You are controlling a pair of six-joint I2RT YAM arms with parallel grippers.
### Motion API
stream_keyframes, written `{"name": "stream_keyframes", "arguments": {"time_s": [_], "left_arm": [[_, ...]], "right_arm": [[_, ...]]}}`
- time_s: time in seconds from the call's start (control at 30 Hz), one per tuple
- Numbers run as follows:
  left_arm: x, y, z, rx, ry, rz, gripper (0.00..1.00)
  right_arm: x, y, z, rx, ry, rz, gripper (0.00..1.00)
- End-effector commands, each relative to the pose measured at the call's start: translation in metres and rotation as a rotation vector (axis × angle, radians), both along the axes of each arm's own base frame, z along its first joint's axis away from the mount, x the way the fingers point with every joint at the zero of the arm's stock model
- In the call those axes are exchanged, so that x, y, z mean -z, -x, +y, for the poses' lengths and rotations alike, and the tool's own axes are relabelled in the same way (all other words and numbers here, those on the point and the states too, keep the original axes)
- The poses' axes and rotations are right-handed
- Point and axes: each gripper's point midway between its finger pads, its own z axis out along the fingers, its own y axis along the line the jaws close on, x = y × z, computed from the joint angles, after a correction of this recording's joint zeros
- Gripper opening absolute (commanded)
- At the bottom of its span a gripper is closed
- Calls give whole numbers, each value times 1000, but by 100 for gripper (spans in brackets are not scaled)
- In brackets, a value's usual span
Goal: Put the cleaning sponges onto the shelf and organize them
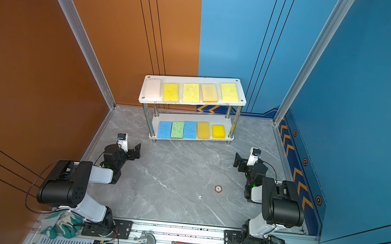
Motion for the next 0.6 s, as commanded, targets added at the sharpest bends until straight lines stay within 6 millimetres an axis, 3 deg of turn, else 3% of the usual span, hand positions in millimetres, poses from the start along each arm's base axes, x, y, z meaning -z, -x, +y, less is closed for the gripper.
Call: {"name": "stream_keyframes", "arguments": {"time_s": [0.0,0.57], "left_arm": [[-3,-1,-5,22,-8,-17,98],[-3,0,-5,21,-8,-17,98]], "right_arm": [[-1,-5,5,-24,23,29,100],[4,-8,13,-14,84,66,100]]}}
